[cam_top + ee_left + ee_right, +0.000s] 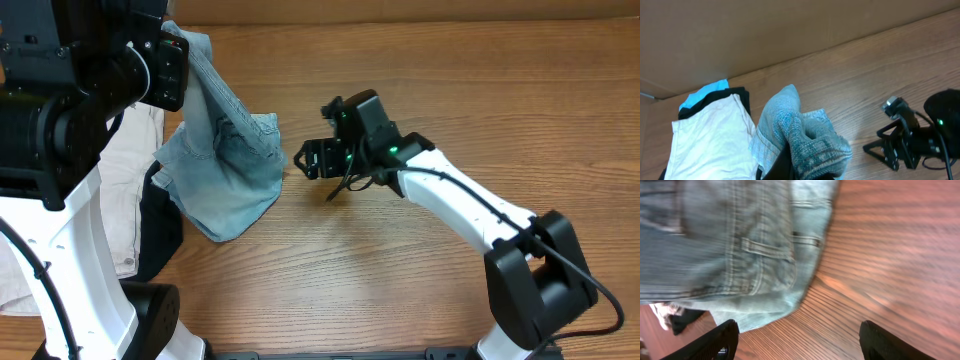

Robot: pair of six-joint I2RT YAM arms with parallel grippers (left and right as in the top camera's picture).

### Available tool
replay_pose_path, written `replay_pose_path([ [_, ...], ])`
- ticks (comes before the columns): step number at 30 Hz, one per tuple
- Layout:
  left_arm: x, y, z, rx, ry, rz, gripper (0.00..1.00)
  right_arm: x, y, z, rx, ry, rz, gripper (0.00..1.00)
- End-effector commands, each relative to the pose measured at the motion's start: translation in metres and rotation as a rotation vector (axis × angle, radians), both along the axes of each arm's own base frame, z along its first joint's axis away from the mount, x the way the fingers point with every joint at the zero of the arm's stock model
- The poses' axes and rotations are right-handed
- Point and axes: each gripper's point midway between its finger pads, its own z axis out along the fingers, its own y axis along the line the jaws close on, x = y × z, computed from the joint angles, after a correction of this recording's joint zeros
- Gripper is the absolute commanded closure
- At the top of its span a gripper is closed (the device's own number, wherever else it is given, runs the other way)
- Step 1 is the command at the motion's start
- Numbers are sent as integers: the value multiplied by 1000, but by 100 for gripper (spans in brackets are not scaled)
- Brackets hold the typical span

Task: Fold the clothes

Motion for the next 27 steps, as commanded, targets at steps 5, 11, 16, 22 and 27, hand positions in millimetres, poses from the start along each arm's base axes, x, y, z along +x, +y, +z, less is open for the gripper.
replay_pose_path([
  [5,2,-2,6,-25,-22,-2,96,-13,41,-3,-48,-141,110,19],
  [11,1,-2,5,-25,-16,-1,96,-19,67,2,-26,-208,141,19],
  [16,1,-2,5,-24,-16,-1,96,-3,75,4,-38,-304,82,20],
  [22,1,-2,5,-24,-15,-1,96,23,77,-4,-39,-382,12,20],
  [27,1,-2,5,-24,-15,-2,96,25,67,-24,-83,-337,4,42],
])
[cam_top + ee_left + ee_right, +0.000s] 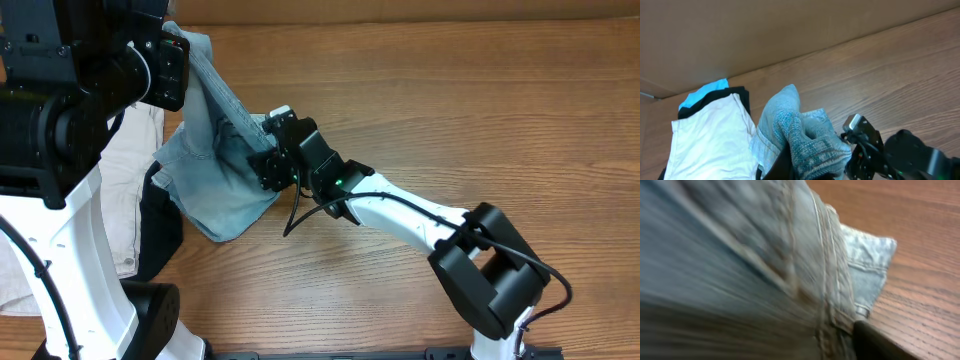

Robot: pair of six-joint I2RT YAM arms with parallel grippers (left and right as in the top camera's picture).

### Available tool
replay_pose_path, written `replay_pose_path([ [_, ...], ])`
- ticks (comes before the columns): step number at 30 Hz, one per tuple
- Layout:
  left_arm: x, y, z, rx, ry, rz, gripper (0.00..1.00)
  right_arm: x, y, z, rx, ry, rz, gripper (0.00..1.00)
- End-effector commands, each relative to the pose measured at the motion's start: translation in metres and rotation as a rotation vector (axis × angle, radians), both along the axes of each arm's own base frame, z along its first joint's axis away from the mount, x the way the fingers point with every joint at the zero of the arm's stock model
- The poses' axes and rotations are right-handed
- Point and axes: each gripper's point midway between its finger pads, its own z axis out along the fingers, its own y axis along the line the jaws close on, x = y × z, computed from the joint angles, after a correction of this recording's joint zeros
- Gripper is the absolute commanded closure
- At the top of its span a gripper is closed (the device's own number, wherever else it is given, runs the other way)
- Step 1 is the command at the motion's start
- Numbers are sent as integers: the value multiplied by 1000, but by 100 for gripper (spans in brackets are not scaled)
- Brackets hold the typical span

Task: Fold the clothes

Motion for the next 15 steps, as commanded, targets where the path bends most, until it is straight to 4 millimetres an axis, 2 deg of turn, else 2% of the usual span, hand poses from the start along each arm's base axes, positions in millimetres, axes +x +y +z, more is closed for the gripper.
replay_pose_path([
  [1,0,-2,6,-24,-19,-2,96,8,-13,-12,-35,19,-46,51],
  [5,0,-2,6,-24,-19,-2,96,10,-20,-16,-47,37,-60,64],
  [8,0,-2,6,-24,-19,-2,96,12,-21,-15,-33,47,-80,78],
  [10,0,-2,6,-24,-19,-2,96,14,-23,-15,-30,49,-85,84],
  [12,0,-2,6,-24,-19,-2,96,15,-24,-10,-25,44,-88,95],
  [14,0,-2,5,-24,-18,-2,96,14,-27,-2,-22,41,-92,96],
  [15,0,-2,5,-24,-18,-2,96,14,-32,9,-21,39,-99,96],
])
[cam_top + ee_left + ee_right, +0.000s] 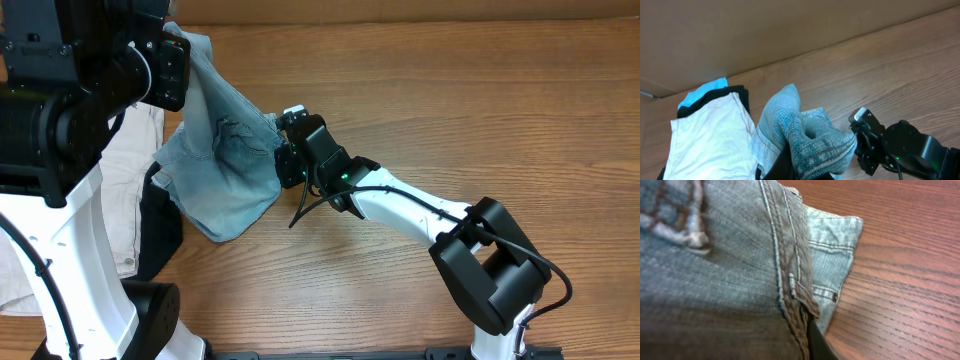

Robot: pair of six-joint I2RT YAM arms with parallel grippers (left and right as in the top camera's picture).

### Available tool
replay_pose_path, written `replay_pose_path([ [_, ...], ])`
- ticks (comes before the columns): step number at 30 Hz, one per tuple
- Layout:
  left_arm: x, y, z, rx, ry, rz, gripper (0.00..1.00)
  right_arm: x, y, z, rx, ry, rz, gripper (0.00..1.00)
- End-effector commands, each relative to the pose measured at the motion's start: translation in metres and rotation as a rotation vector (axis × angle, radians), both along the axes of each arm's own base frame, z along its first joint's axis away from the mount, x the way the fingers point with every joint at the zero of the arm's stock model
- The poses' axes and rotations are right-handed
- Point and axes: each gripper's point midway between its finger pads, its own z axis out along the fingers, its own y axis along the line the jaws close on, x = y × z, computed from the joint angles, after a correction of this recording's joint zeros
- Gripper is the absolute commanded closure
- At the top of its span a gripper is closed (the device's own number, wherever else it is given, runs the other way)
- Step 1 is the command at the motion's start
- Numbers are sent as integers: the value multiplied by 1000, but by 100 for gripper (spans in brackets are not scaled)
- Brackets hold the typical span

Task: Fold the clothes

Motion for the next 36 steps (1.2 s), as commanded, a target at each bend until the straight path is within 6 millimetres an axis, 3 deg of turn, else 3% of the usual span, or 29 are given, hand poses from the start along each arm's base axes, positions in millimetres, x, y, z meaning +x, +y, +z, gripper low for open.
replay_pose_path([
  [1,0,-1,7,-24,-25,0,96,4,-14,32,13,-20,-33,96],
  [6,1,10,13,16,-55,54,96,3,-64,104,25,-45,-104,96],
  [13,-11,6,29,-38,-101,47,96,-18,-191,245,77,-184,-305,96],
  [18,-32,8,48,-55,-161,47,96,-72,-285,349,138,-358,-500,96],
  [21,-52,10,67,-66,-227,46,96,-114,-316,400,159,-481,-560,96],
  [23,-70,12,81,-88,-276,54,96,-144,-325,425,178,-543,-581,96],
  [27,-110,16,106,-127,-372,64,96,-196,-331,455,206,-612,-582,96],
  [30,-141,20,119,-142,-435,65,96,-222,-334,463,211,-624,-582,96],
  [32,-163,22,127,-150,-479,64,96,-236,-335,465,210,-619,-582,96],
  [36,-187,26,134,-155,-526,66,96,-248,-336,461,199,-593,-583,96],
])
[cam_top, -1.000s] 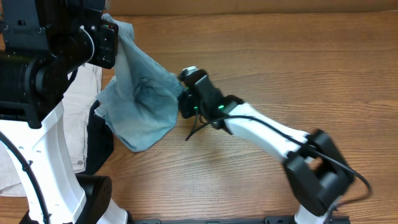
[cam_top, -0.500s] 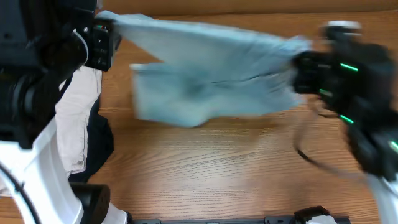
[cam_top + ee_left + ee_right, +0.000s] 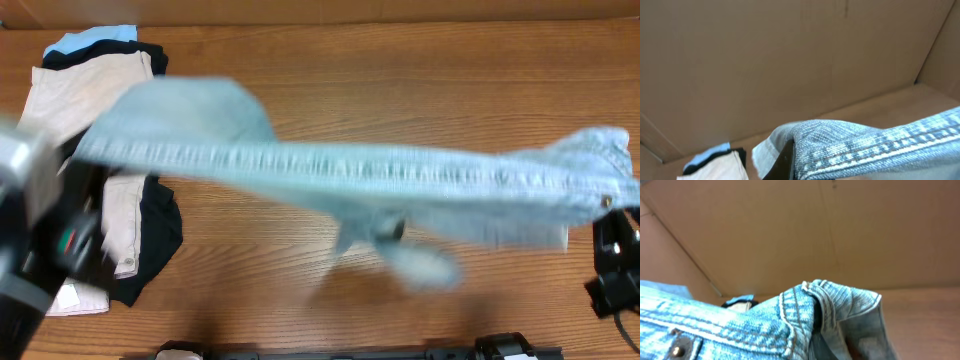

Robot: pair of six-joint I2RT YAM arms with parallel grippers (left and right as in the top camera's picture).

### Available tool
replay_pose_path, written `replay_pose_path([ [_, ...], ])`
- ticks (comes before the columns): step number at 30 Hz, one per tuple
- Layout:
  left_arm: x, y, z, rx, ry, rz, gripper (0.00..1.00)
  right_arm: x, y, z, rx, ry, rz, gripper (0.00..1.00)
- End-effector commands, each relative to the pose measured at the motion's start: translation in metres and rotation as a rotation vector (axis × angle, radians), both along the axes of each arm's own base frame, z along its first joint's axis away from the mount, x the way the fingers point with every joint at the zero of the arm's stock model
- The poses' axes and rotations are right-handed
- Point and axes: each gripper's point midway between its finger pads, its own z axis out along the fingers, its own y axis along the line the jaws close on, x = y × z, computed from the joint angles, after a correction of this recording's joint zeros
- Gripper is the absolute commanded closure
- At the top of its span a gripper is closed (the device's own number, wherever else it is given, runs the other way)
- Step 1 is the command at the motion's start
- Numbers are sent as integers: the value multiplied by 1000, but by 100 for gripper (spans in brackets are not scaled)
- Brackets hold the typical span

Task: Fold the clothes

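A pair of light blue denim jeans (image 3: 380,175) hangs stretched by its waistband across the table, from far left to far right, blurred in the overhead view. My left gripper (image 3: 790,161) is shut on the left end of the waistband (image 3: 865,145); one dark finger shows against the cloth. My right gripper (image 3: 816,330) is shut on the right end (image 3: 805,307), near a metal button (image 3: 676,351). Both hold the denim high above the wooden table (image 3: 420,80). The lower part of the jeans droops under the middle (image 3: 410,255).
A pile of other clothes, beige (image 3: 90,85), black (image 3: 150,235) and light blue (image 3: 85,38), lies at the table's left end. A brown cardboard wall (image 3: 790,60) stands behind the table. The right arm's base (image 3: 615,265) sits at the right edge.
The arms have gone apart, the left one to the left and the right one to the far right. The jeans, which hung bunched at the left, are now stretched high between both grippers.
My left gripper held the bunched jeans up by the pile while the right gripper stood open mid-table. The right gripper was then at the hanging denim, then shut on its waistband. Now the jeans span the table between both grippers.
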Motion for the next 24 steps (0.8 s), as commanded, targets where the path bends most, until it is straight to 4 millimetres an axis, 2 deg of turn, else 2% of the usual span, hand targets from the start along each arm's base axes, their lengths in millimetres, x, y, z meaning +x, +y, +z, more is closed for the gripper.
replay_pose_path([
  [1,-5,25,5,-26,-22,148,96,-6,-23,7,5,-23,-136,96],
  [3,-3,26,-1,-21,3,152,96,-1,-22,-3,6,21,-133,96],
  [6,14,24,-17,-6,84,155,96,14,-16,-23,-1,96,-107,96],
  [10,52,20,-51,26,244,156,96,46,-11,-62,-17,237,-102,96],
  [13,91,15,-82,50,375,155,96,75,-8,-103,-38,374,-99,96],
  [18,165,7,-158,101,643,152,96,130,-3,-176,-76,600,-98,96],
  [21,201,2,-206,128,784,150,96,162,0,-217,-99,706,-94,96],
  [22,224,0,-240,145,872,150,96,185,3,-244,-119,762,-86,96],
  [24,248,-3,-275,160,948,148,96,208,4,-269,-138,811,-87,96],
])
